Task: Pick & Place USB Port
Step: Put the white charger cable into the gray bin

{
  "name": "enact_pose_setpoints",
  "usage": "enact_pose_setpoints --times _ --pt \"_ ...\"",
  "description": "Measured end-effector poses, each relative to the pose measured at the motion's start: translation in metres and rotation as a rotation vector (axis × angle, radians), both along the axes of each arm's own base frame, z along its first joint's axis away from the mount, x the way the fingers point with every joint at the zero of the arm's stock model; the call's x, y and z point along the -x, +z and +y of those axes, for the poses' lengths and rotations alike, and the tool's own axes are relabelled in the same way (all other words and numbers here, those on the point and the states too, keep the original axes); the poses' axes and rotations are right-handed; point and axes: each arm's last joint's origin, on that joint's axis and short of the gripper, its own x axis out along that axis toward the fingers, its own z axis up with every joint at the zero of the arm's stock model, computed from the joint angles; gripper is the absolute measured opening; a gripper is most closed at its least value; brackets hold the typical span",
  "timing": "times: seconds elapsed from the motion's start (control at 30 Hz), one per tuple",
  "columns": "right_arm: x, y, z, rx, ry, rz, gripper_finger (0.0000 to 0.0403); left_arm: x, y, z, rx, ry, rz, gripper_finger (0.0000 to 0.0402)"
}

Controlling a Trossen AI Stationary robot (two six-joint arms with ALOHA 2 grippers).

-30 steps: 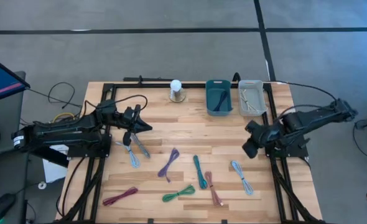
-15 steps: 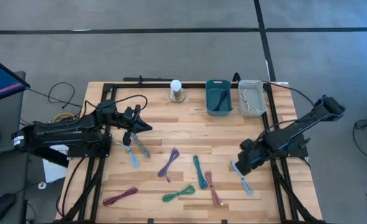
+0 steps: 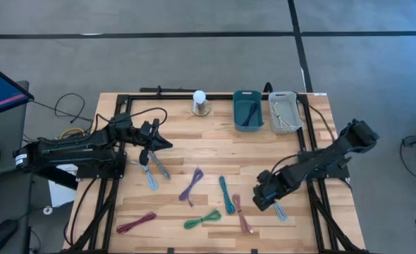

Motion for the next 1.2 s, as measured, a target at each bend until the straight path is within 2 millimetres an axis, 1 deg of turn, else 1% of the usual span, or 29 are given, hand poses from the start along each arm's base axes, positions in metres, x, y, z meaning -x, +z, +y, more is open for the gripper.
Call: enact_pose_setpoints --times 0.13,0.23,0.33,0.43,0.57,0.83,0.87,1.03,1.2 --pt "-0.003 -0.014 -0.001 0.036 0.020 0.063 0.0158 0.000 0.000 0.000 -0.015 0.000 -0.003 0.0012" --pt "-0.005 -0.021 -0.002 0.044 0.045 0.087 0.0174 -0.001 -0.001 0.000 -0.013 0.000 0.005 0.0012" --pt "-0.007 -0.026 -0.001 0.047 0.069 0.103 0.0181 -0.002 -0.002 0.001 -0.009 0.000 0.014 0.0012" --pt "-0.007 -0.029 -0.001 0.047 0.094 0.118 0.0177 -0.004 -0.004 0.001 -0.006 0.001 0.024 0.0012" --pt "-0.007 -0.030 -0.001 0.048 0.096 0.125 0.0145 -0.005 -0.005 0.002 -0.001 0.005 0.036 0.0012" --pt "-0.003 -0.030 -0.004 0.079 0.119 0.138 0.0023 -0.006 -0.006 0.003 0.000 0.006 0.041 0.0012" --pt "-0.003 -0.029 -0.004 0.079 0.126 0.137 0.0012 -0.006 -0.006 0.003 0.000 0.008 0.040 0.0012" --pt "-0.003 -0.029 -0.004 0.077 0.150 0.132 0.0009 -0.006 -0.006 0.003 0.000 0.010 0.041 0.0012" --pt "-0.002 -0.017 -0.008 0.115 0.158 0.052 0.0003 -0.006 -0.006 0.003 0.000 0.010 0.041 0.0012"
